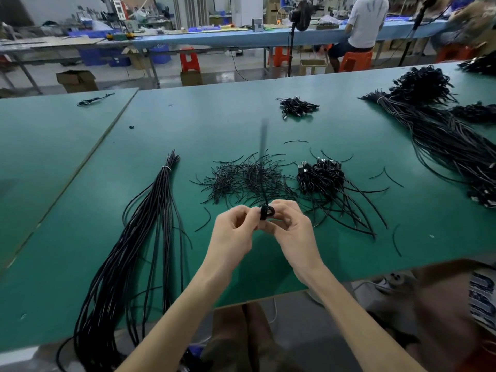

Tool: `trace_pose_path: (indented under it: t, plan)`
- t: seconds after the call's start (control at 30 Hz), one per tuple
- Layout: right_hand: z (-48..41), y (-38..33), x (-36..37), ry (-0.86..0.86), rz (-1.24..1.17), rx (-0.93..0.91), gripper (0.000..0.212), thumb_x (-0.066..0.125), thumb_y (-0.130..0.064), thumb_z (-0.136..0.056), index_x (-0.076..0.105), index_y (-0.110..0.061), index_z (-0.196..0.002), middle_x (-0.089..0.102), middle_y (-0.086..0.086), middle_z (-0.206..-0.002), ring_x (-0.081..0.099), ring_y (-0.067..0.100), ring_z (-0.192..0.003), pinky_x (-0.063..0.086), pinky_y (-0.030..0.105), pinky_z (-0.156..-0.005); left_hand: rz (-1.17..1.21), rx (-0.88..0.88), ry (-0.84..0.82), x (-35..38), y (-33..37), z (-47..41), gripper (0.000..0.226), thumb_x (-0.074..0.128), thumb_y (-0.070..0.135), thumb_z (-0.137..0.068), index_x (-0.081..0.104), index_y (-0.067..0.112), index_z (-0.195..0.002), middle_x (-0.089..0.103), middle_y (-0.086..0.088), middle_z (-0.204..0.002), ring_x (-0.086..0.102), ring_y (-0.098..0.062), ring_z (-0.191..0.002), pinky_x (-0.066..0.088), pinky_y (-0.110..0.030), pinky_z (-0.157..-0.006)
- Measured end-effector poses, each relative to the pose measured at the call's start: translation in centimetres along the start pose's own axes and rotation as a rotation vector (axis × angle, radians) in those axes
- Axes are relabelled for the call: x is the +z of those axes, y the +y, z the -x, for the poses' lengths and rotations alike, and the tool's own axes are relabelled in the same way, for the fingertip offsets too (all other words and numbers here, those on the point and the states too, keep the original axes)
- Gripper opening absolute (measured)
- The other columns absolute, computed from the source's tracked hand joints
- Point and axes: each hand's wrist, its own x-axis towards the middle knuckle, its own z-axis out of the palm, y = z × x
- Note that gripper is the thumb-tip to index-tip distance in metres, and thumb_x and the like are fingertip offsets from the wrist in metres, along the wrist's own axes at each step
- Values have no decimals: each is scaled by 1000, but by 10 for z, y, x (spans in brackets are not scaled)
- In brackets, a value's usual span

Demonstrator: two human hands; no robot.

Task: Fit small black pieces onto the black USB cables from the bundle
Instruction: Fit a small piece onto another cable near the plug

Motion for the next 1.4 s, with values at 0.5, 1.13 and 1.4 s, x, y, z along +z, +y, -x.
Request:
trace_pose_path:
  t: [0.5,1.13,1.4]
  plan:
    - [1,-11,-6,-364,-44,127,37,65,-43,-94,72,-7,-96,74,-5,-86,64,8,-80,48,17,-76,-1025,926,95,-40,-14,-6,28,49,26,-107,58,13,-83,50,5,-76,47,-15,-57,42,-37,-39]
    - [2,-7,-3,-33,83,24,22,75,-3,-89,75,-24,-95,59,-8,-101,52,12,-82,47,29,-81,372,-232,-43,10,1,11,35,56,28,-105,55,15,-73,37,2,-56,32,-14,-39,23,-23,-40]
    - [3,-12,2,20,-107,213,35,57,-47,-95,71,-17,-84,70,-3,-79,60,8,-72,50,19,-64,-641,616,160,-17,1,-11,26,55,29,-107,56,16,-84,54,10,-71,49,-17,-60,44,-34,-52]
